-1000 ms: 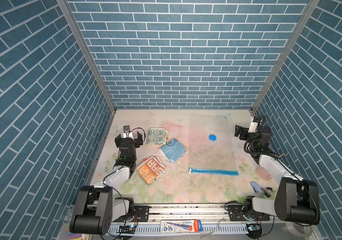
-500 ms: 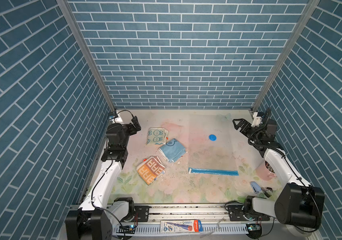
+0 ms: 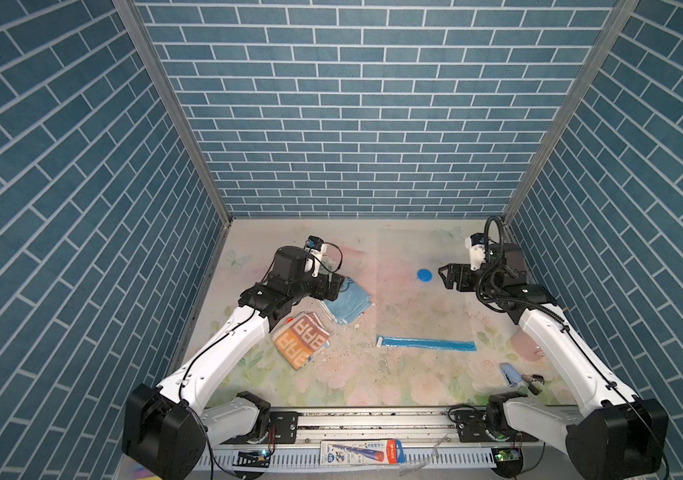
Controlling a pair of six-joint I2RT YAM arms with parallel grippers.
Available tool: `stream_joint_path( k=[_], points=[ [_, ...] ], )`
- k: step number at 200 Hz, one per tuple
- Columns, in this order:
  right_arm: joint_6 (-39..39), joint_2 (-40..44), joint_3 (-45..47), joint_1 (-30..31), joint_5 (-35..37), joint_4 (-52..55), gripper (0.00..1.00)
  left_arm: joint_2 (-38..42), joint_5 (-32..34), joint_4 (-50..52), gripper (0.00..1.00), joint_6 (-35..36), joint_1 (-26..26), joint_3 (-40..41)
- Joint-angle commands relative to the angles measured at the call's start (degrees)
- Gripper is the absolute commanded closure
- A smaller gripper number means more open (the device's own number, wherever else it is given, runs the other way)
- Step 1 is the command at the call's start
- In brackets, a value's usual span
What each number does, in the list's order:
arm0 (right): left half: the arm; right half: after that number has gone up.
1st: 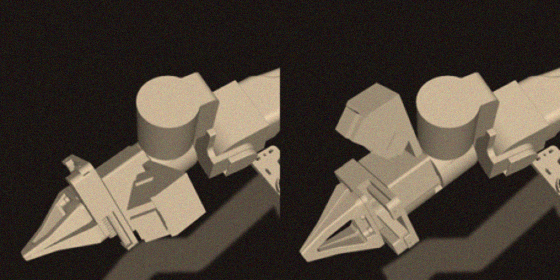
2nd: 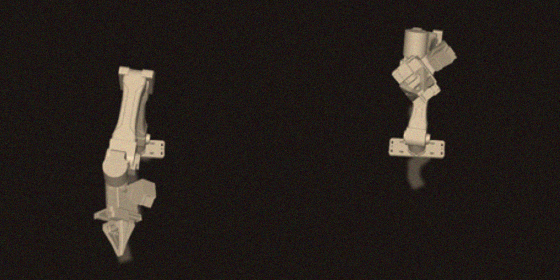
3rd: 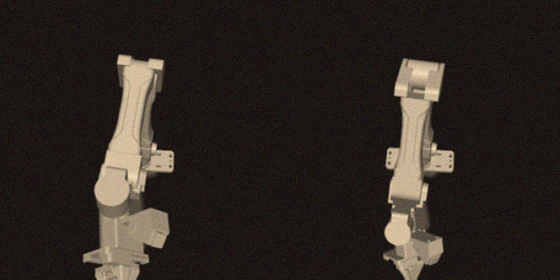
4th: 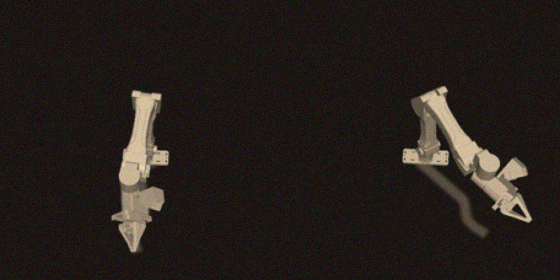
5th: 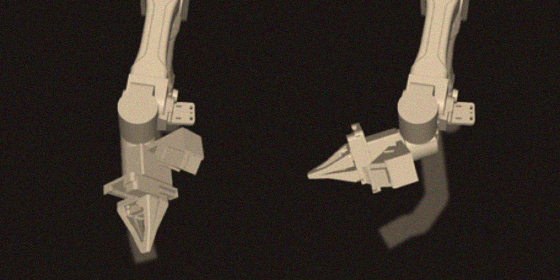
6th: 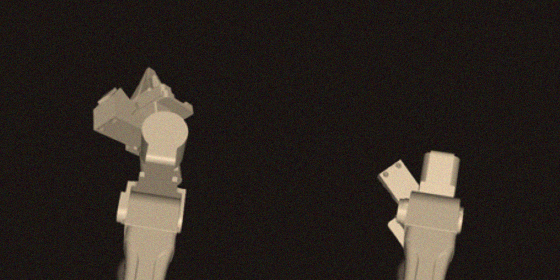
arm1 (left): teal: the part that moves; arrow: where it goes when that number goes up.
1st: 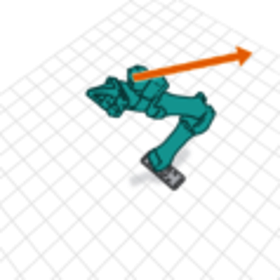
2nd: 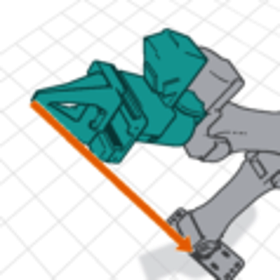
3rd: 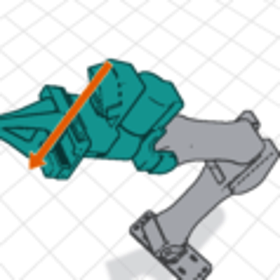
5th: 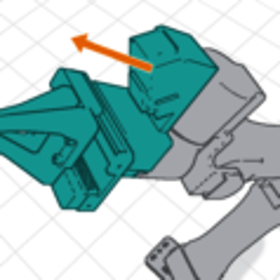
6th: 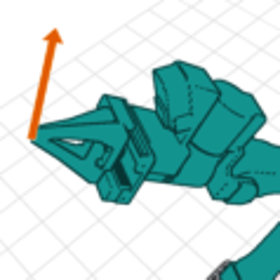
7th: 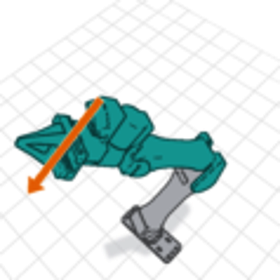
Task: Place the folded towel into the vacuum bag
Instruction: Adjust the vacuum bag at the center of the board.
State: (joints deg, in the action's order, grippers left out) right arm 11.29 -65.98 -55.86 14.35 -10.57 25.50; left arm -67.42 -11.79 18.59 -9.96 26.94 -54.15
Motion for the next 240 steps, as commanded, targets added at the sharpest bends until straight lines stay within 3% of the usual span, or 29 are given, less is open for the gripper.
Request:
stream_joint_path(
  k=[1,23,43,71,100,125,182,240],
  points=[
    [-9.05,-1.45,-2.03,3.82,5.20,12.12,0.09,0.37,-3.84,3.39,0.03,-6.97,3.28,3.70],
    [-14.72,-0.82,-1.30,8.85,9.14,14.82,0.14,-0.11,-5.48,2.14,0.04,-12.77,6.94,7.16],
    [-25.52,1.38,1.89,13.89,14.50,14.69,0.17,-2.15,-8.12,0.78,0.09,-16.53,8.99,9.43],
    [-37.61,3.04,7.15,19.50,23.35,13.60,0.16,-5.68,-10.22,0.43,0.10,-17.36,11.15,10.21],
    [-44.93,2.61,11.54,23.09,25.01,13.06,0.16,-9.18,-13.35,-0.88,0.10,-18.85,11.70,10.43],
    [-48.02,2.83,14.00,25.16,24.39,11.42,0.16,-12.01,-16.19,-3.92,0.12,-21.11,12.32,10.33],
    [-54.67,3.32,18.81,30.21,21.71,10.72,0.14,-20.59,-15.81,-9.29,0.16,-24.04,14.90,8.49],
    [-54.52,5.97,22.22,30.29,26.14,5.74,0.12,-26.79,-15.29,-12.65,0.23,-25.64,15.25,5.60]
  ],
)
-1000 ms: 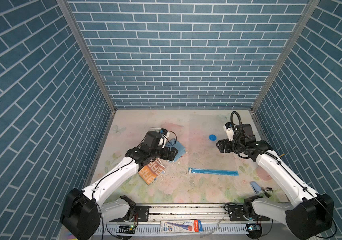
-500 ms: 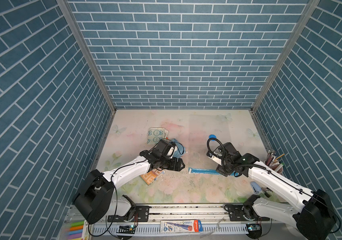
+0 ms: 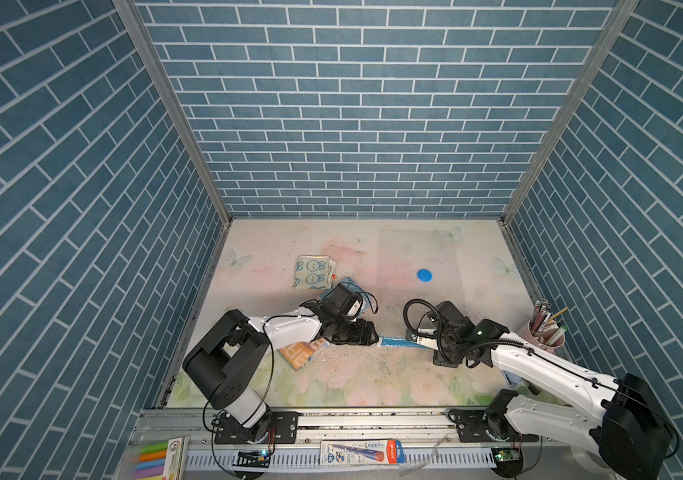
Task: Place the folded towel into the vacuum bag
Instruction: Adjust the vacuum bag at the center of the board.
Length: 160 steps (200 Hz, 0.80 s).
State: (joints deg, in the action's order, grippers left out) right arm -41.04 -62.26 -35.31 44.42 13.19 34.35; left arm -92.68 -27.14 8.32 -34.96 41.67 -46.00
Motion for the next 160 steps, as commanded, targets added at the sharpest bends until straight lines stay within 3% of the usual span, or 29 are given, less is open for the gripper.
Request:
stream_joint_path(
  k=[1,160],
  points=[
    [-2.11,2.37,1.79,0.17,2.46,-3.26,0.12,-1.62,0.01,-2.40,0.23,-0.72,0.52,-2.67],
    [1.20,5.51,4.44,0.16,4.28,-7.10,0.12,-10.43,2.40,-9.61,0.56,-4.39,1.13,-6.36]
  ],
)
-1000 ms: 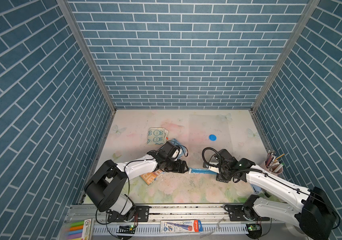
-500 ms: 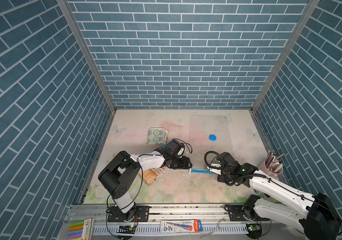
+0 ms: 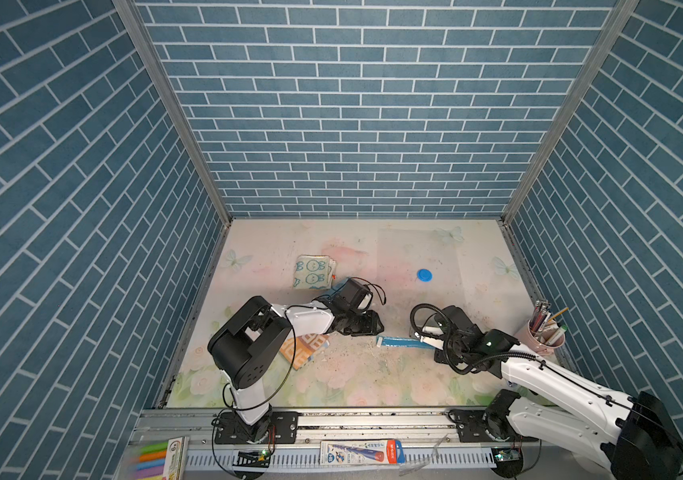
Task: Place the folded towel into the vacuum bag
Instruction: Adjust the vacuum bag at the center of the board.
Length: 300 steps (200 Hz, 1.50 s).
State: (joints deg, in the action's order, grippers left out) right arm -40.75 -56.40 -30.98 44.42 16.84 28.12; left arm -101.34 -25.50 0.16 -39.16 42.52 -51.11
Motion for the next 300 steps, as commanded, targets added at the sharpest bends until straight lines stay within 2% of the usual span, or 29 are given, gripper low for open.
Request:
stream_joint_path(
  k=[1,68,152,204,248,300],
  points=[
    [0.93,-0.36,0.12,0.15,0.60,-0.87,0.12,-1.81,0.74,-1.47,0.56,-0.25,0.28,-1.26],
    [0.85,-0.28,0.47,0.16,1.13,-0.98,0.11,-4.29,0.69,-4.12,0.68,-1.70,0.28,-2.15],
    [0.85,-1.35,0.66,0.14,1.61,-2.25,0.11,-3.74,3.96,-5.01,0.95,-2.77,0.28,-1.97],
    [1.32,-0.76,0.80,0.09,1.89,-3.57,0.11,-2.80,4.53,-3.49,1.00,-1.34,0.28,-2.88],
    [3.06,0.34,0.13,0.01,-0.40,-4.36,0.11,-1.43,6.19,1.51,1.00,2.32,0.17,-5.94],
    [5.51,2.07,-0.78,-0.74,-3.92,-4.90,0.13,-0.42,5.41,4.98,1.00,3.97,-2.95,-8.08]
  ],
)
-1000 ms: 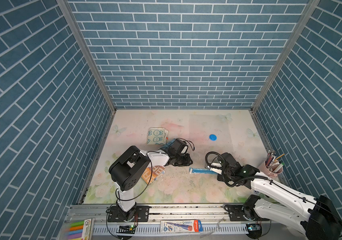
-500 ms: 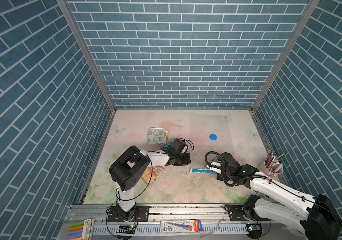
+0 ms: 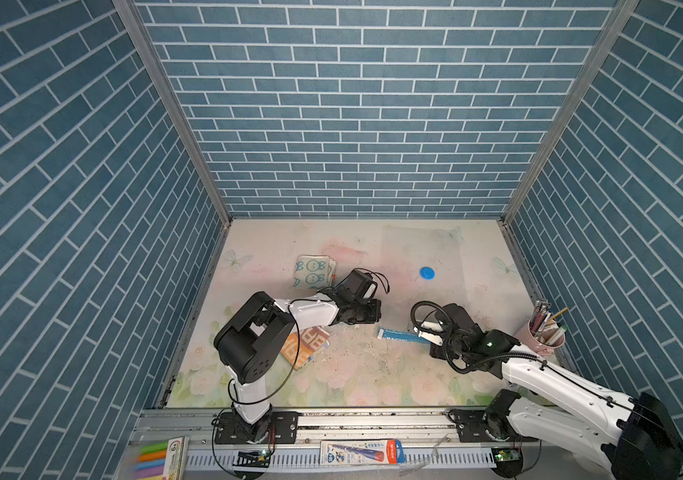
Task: Place the folded towel into the vacuum bag
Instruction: Adjust the vacuum bag at the center of the board.
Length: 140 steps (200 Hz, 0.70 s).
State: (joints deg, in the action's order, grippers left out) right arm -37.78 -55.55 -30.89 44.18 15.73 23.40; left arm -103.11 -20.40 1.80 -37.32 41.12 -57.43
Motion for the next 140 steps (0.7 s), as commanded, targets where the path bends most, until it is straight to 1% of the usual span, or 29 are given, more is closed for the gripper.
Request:
stream_joint_path(
  k=[1,25,53,91,140],
  points=[
    [2.58,1.18,-0.89,-0.50,-2.89,-0.14,0.13,1.34,0.30,3.40,1.00,2.15,-1.56,-1.83],
    [2.34,0.32,-1.67,-0.59,-3.92,2.33,0.15,0.81,-0.35,4.18,1.00,2.85,-2.01,-3.03],
    [1.90,-0.93,-1.96,-0.66,-4.05,5.10,0.15,-0.47,-1.41,2.85,1.00,1.75,-2.63,-3.47],
    [2.36,-1.65,-2.03,-0.67,-4.65,3.59,0.14,-2.34,-1.35,2.55,1.00,1.51,-2.80,-5.68],
    [4.00,-1.34,-2.23,-0.77,-2.34,1.74,0.15,-4.74,-1.43,5.60,1.00,3.50,-3.46,-11.72]
  ],
)
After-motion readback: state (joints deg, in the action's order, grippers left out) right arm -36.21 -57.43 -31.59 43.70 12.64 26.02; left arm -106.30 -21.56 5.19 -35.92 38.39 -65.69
